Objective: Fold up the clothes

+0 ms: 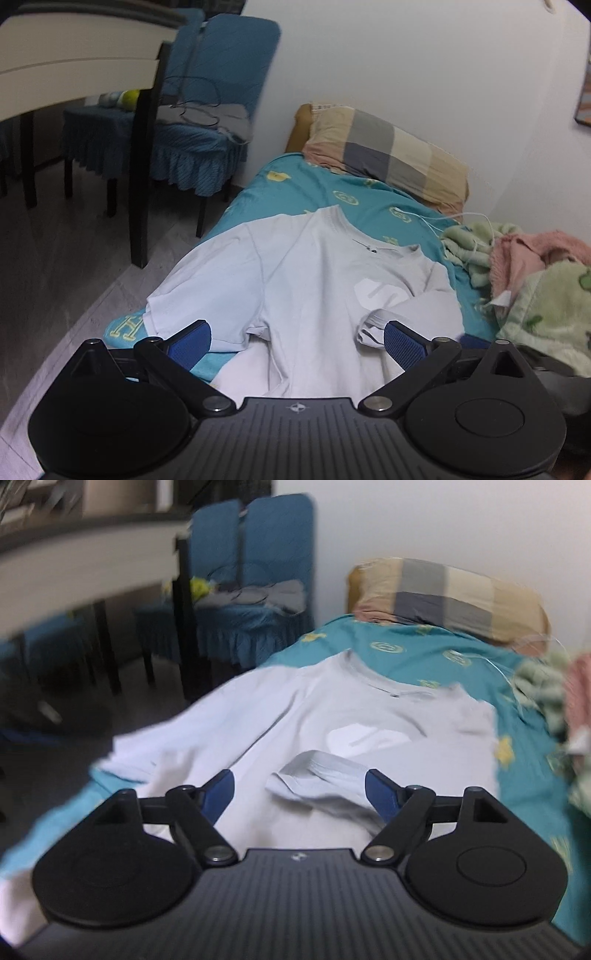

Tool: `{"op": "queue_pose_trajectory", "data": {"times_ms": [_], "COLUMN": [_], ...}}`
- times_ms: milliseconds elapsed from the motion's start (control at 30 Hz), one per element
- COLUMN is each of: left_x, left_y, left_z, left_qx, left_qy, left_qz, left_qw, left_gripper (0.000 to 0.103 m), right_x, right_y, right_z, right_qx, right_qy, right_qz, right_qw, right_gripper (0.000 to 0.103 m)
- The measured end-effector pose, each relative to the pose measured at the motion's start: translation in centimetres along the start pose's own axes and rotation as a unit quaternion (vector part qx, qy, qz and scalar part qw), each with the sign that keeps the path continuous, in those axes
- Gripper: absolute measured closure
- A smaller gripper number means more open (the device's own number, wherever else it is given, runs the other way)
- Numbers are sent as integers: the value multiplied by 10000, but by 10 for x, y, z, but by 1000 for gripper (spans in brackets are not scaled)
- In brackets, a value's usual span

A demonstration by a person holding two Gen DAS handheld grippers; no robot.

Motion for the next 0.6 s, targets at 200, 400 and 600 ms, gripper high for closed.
{"op": "queue_pose_trajectory", "data": {"times_ms": [200,400,600], "left_x": [3,3,-33], "left_y": [-15,-38,-59], "left_z": [-31,-72,-124], "left_qx": [-728,-1698,-2879], "left_qy": [-219,-347,-790], "left_qz": [-14,-20,122], "left_qw": [9971,9849,9543], "left_gripper": [3,4,9], "right_x": [85,135,158], "right_y": [-12,-32,-21], "right_z": [-37,-66,-103], "right_qx": [-1468,-2236,-2528], "right_qy": [-525,-926,-946], "right_qz": [317,130,-515], "right_qw": [9873,9702,9615], "right_gripper": [24,24,24]}}
Point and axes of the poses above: each gripper's, at about its wrist camera, not at the fingertips, and x roughly against the way its jaws point, z to its left, y to its top, the point moved 1 cm from there along -x, roughly the way its jaws point, and after that the axes turned 5 degrees about -y, right-handed, at the moved point
